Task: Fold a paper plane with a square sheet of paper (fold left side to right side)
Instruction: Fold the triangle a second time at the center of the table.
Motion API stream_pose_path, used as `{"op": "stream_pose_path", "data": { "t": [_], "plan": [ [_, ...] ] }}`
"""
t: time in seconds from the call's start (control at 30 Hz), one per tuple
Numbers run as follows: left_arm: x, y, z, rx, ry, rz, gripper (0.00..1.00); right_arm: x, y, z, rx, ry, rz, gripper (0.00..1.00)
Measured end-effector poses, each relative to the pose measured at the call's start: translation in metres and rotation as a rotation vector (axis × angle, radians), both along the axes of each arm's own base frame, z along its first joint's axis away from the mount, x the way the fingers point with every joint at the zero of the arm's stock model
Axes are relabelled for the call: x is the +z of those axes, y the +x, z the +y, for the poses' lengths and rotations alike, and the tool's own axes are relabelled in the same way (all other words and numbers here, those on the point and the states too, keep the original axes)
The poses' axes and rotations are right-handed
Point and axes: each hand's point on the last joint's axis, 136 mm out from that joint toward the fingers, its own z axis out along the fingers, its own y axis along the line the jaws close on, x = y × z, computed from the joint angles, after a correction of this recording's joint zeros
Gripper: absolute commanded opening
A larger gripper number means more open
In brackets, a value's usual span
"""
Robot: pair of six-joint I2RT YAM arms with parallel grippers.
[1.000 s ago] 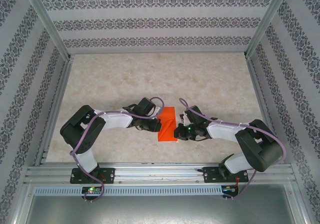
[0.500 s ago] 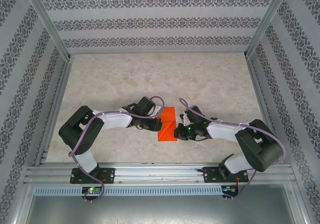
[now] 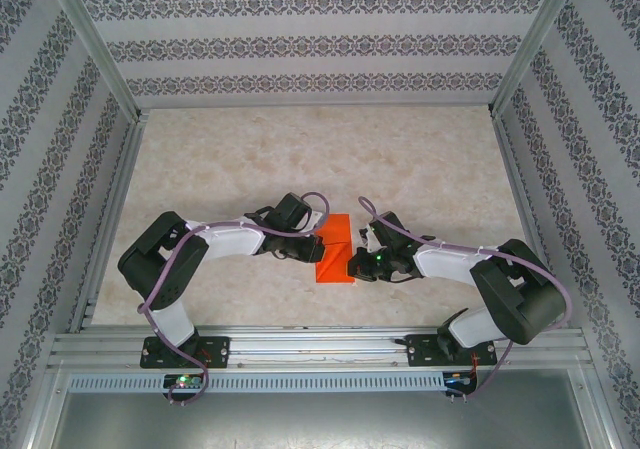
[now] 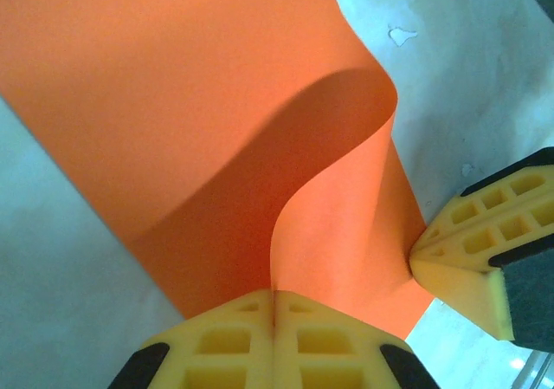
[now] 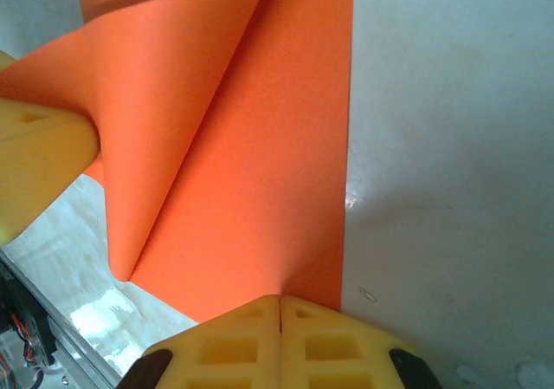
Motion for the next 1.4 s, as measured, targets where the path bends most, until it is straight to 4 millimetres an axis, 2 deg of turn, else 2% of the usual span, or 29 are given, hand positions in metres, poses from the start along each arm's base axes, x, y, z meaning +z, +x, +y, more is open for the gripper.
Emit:
{"op": "stream_pose_path", "data": {
  "t": [0.37, 1.4],
  "plan": [
    [-0.0064, -0.0002, 0.0002, -0.003, 0.011, 0.010, 0.03, 0.0000, 0.0001, 0.0001, 0.000, -0.001, 0.001, 0.00],
    [-0.0089, 0.0020, 0.0024, -0.003, 0.028, -0.006, 0.03, 0.0000, 0.0007, 0.0008, 0.002, -0.004, 0.007, 0.00]
  ]
}}
